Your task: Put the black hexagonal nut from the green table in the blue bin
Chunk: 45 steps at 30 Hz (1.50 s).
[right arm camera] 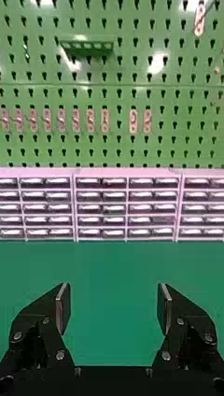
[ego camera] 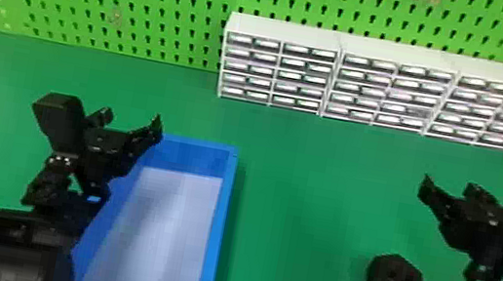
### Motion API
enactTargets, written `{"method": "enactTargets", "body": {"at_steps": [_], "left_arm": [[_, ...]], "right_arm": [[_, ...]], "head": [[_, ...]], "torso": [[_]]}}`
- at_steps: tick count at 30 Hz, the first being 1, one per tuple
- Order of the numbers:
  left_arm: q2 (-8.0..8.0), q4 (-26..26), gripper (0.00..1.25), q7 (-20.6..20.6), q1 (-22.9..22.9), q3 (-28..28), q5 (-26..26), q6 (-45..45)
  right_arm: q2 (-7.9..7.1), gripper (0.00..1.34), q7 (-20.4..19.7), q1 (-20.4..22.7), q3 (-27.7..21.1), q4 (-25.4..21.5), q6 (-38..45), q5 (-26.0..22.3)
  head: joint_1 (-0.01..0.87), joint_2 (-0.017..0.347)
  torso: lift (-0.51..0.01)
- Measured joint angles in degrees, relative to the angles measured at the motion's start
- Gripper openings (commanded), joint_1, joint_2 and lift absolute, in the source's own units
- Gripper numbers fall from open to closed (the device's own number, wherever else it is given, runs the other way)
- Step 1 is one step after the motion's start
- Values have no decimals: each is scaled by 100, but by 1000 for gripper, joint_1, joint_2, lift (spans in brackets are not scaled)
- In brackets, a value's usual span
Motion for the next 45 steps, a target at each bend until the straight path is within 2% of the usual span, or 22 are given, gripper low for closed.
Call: {"method": "enactTargets", "body": {"at_steps": [13,23,30,36,45], "left_arm": [[0,0,957,0,-8,-1,-16,0],[0,0,957,0,-16,-5,-20,0],[0,0,957,0,-17,-5,-26,0],[0,0,957,0,-22,-26,-33,0],[0,0,957,0,-36,-33,-35,0]], "right_arm": [[44,812,-141,-354,-266,-181,1471,-129],[-157,804,-140,-687,-406,-295,3032,-131],[-145,804,-138,-781,-398,-301,3813,11],[-258,804,-136,-962,-342,-295,4732,81],[-347,804,-132,-1101,-282,-258,4941,239]], "head": [[686,51],[686,51],[686,51],[686,51],[686,51]], "torso": [[-97],[-97],[-97],[-97],[-97]]}}
